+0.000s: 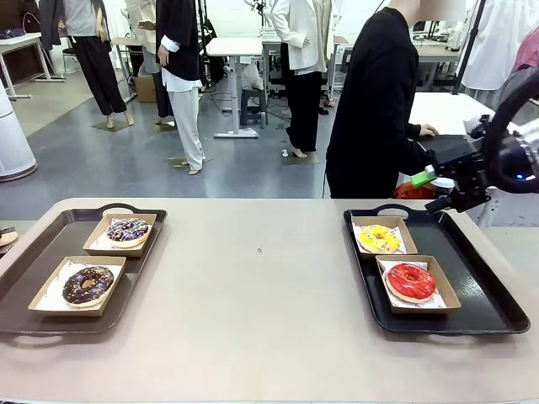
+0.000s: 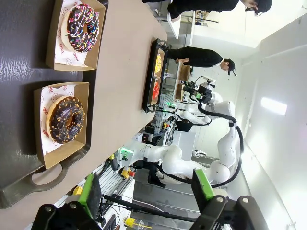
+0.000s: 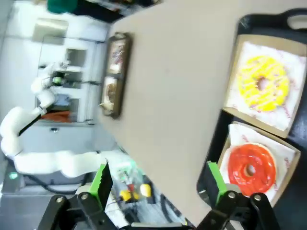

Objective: Individually package the donuts and arrange them on the tray.
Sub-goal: Place the picked Paper togo box on the Handle tray.

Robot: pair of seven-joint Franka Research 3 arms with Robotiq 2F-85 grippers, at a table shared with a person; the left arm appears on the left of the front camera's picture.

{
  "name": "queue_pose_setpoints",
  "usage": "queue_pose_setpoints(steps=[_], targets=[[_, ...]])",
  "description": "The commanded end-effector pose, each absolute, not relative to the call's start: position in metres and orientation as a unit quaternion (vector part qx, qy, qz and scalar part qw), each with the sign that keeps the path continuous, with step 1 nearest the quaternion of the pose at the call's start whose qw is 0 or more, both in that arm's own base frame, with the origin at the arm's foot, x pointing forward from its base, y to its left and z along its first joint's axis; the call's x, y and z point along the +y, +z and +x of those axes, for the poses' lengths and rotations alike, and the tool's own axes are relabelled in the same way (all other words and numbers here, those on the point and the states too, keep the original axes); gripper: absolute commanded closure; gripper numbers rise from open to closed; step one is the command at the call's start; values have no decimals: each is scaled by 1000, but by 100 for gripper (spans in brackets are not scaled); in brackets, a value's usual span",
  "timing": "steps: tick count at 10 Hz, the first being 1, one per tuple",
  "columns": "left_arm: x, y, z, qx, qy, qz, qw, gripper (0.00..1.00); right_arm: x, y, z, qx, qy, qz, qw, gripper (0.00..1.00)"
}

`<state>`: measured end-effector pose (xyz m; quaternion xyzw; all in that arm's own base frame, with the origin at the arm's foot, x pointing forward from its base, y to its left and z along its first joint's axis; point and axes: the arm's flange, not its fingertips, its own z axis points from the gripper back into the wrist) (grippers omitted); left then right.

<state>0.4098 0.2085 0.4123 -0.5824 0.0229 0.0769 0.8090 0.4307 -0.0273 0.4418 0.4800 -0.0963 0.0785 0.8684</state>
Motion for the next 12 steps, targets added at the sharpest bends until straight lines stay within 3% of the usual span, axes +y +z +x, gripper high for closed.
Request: queue_pose_setpoints(steps=[1,3,7,12], targets=[[209,414,409,21,77,-582,809,0,-64,422,439,-81,84,542,832,0],[209,414,409,21,77,-582,809,0,-100,397,439,-75,49,592,801,0],[209,414,409,21,77,-582,809,0,-154,350,424,-39,-30,614,788,0],[209,414,409,21,77,-582,809,0,-191,343,395,-56,-64,626,775,0]])
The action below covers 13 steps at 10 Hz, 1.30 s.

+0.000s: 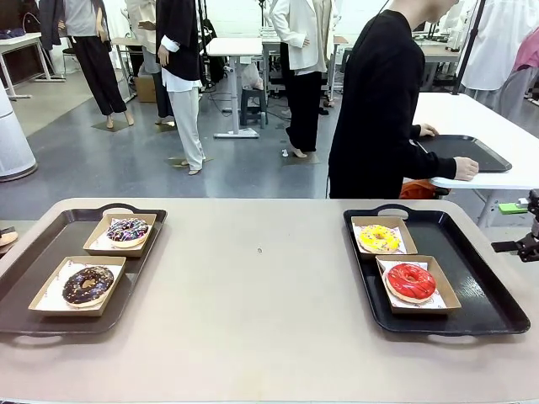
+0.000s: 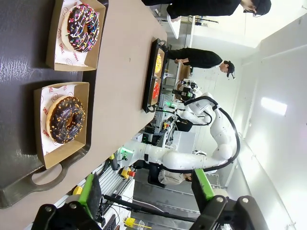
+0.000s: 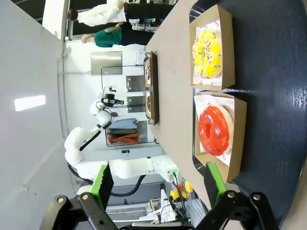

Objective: Individually package the donuts and arrange them on the tray.
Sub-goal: Place the picked Paper togo box on the Handle tray.

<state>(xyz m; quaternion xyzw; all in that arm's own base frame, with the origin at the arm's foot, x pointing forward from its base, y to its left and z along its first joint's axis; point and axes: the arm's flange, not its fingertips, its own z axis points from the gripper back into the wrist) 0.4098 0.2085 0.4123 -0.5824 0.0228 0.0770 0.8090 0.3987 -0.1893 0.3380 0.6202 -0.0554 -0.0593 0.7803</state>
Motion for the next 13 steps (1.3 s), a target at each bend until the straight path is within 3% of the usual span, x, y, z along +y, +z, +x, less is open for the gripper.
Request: queue_pose_setpoints(steps=[1,13], targets=[[209,414,409,21,77,-582,809,0,-195,346,392,-56,-66,626,775,0],[209,414,409,21,77,-582,809,0,-194,340,396,-59,-62,622,778,0]])
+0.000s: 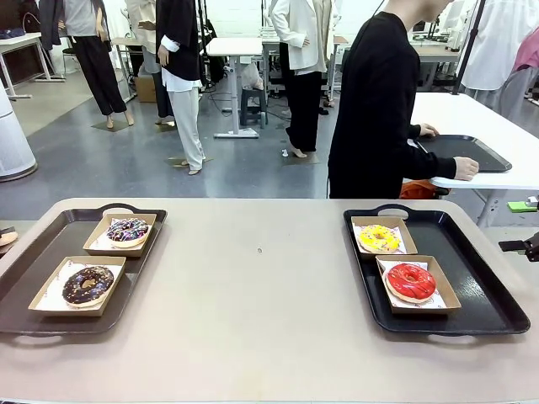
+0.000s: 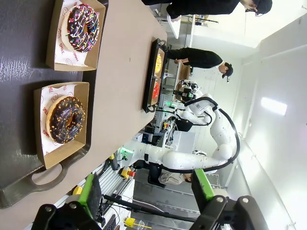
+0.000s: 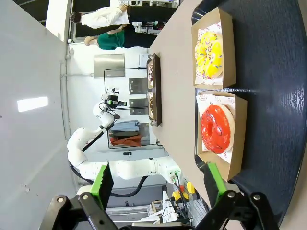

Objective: Individually package the donuts and arrange them on the tray.
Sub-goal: Place the picked Paper togo box on the Handle tray.

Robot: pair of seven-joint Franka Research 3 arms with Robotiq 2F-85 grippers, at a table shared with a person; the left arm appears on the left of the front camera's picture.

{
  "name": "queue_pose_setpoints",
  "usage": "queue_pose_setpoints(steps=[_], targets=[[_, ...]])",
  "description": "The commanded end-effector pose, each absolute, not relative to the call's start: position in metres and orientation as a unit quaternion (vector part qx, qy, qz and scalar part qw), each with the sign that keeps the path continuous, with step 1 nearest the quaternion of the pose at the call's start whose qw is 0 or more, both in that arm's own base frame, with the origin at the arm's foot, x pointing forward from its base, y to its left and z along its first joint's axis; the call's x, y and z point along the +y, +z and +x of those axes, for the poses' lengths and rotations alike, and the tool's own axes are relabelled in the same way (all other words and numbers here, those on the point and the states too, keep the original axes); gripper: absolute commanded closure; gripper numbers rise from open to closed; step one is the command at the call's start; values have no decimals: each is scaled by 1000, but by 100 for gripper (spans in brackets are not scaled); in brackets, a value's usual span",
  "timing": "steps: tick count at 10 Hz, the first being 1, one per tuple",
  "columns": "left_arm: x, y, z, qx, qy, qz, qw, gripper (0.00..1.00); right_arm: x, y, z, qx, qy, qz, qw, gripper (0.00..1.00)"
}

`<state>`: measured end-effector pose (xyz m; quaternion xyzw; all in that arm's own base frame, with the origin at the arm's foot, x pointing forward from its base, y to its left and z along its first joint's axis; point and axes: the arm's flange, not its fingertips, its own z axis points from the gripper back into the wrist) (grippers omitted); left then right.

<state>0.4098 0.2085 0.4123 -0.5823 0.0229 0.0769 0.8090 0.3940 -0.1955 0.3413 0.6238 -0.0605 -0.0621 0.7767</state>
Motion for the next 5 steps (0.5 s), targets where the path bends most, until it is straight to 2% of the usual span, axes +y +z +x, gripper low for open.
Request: queue_pose_setpoints(steps=[1,5], targets=[[209,414,409,21,77,-582,809,0,-194,340,396,-59,-62,622,778,0],[209,414,409,21,77,-582,809,0,-194,340,396,-59,-62,622,778,0]])
